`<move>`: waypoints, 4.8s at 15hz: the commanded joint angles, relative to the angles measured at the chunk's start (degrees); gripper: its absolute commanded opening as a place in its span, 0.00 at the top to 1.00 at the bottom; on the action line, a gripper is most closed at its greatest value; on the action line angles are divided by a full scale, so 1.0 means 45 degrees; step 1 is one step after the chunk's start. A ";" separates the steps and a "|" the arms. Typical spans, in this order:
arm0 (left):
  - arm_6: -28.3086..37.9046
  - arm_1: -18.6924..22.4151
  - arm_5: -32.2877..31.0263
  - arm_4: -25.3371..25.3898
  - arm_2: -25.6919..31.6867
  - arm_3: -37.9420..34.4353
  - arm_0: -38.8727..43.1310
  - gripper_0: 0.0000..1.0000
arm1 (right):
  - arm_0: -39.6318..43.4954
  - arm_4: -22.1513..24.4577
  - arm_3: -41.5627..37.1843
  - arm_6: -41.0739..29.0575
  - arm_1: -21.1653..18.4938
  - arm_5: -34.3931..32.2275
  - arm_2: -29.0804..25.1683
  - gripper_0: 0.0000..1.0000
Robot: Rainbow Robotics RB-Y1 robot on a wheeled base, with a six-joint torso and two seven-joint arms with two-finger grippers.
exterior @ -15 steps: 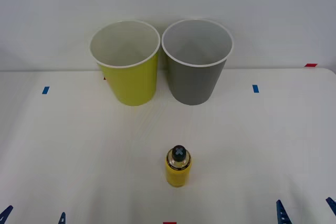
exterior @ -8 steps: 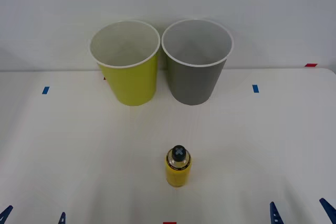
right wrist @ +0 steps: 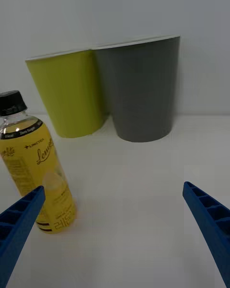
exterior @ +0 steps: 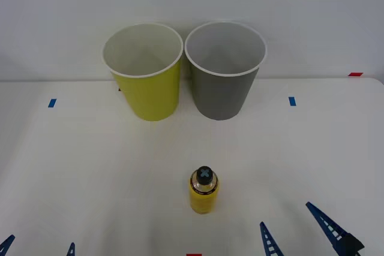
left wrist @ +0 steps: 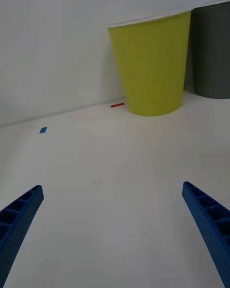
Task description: Put cans in the gray bin and PET bottles in the light green bin.
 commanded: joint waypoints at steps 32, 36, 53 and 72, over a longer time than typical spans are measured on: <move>0.0000 0.0000 0.0000 0.0000 0.0000 -0.0002 0.0001 0.00 | -0.7866 -0.1946 0.3570 0.0795 0.1837 0.1690 0.3869 0.89; 0.0000 0.0000 0.0000 0.0000 0.0000 -0.0002 0.0001 0.00 | -0.7807 -0.2004 0.3550 0.0873 0.1817 0.1690 0.3654 0.92; 0.0000 0.0000 0.0000 0.0000 0.0000 -0.0002 0.0001 0.00 | -0.8667 -0.6574 -0.2778 0.1264 0.0489 0.8721 -0.0389 0.95; 0.0000 0.0000 0.0000 0.0000 0.0000 -0.0002 0.0001 0.00 | -1.3940 -0.3469 -0.4184 -0.1685 0.5548 1.8135 -0.3455 0.99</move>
